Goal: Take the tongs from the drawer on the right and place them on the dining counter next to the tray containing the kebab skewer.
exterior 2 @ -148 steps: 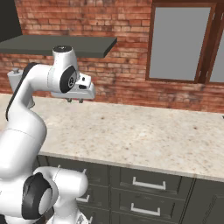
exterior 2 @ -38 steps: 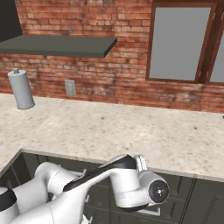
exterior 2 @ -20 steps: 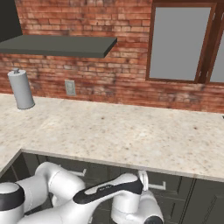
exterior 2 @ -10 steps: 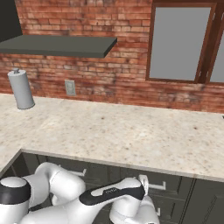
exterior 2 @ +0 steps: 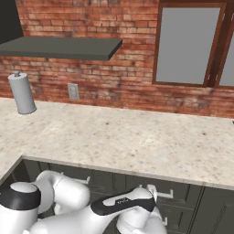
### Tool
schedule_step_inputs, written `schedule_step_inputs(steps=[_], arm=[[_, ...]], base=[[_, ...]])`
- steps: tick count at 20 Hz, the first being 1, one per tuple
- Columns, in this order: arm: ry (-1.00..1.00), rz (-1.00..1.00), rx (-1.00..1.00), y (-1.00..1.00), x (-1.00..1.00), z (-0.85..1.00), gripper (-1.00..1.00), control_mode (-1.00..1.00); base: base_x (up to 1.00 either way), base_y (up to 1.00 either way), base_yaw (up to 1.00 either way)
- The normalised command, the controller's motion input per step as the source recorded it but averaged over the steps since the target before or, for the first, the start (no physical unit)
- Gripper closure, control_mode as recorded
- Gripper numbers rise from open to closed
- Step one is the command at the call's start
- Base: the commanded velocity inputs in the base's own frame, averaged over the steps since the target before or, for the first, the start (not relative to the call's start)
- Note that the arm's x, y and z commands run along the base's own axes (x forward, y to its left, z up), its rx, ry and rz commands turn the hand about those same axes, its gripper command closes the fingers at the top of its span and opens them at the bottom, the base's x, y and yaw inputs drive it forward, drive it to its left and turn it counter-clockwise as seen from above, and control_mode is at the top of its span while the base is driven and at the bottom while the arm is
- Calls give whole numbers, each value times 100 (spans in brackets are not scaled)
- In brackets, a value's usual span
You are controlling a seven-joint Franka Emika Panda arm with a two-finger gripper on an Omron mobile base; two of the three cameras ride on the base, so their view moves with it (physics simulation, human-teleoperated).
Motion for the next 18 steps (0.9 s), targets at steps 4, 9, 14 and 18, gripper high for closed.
schedule_step_inputs(steps=[4,9,14,18], arm=[[0,0,0,-12,28,-24,-100,-100],[0,0,0,-13,21,-29,-100,-100],[-1,0,0,-16,14,-27,-100,-100],[-1,0,0,-18,12,-28,-100,-100]], base=[[0,0,0],[0,0,0],[0,0,0],[0,0,0]])
